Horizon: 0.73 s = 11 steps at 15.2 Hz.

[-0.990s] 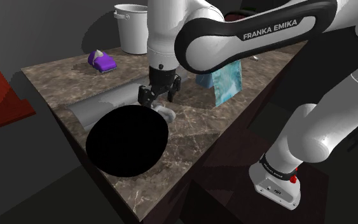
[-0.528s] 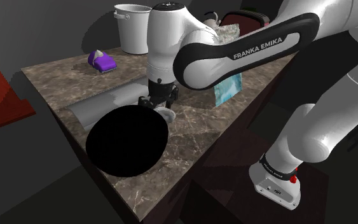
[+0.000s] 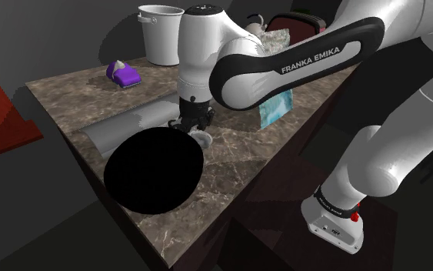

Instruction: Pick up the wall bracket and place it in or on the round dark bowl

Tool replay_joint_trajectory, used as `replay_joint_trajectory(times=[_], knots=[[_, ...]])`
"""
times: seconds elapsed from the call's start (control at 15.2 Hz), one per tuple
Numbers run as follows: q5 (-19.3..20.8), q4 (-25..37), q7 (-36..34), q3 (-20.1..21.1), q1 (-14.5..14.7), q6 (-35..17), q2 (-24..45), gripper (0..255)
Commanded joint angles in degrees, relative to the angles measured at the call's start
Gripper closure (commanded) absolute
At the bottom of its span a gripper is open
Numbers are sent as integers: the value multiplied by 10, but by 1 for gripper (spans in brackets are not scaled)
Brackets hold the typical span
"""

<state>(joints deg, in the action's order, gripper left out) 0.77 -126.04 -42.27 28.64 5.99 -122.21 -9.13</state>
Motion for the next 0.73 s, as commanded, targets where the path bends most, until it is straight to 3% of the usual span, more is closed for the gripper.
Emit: replay_joint_trajectory(times=[0.0,0.66], knots=[[0,0,0,0,0,0,0,255],[-3,11,3,-2,0,15,-6,255]])
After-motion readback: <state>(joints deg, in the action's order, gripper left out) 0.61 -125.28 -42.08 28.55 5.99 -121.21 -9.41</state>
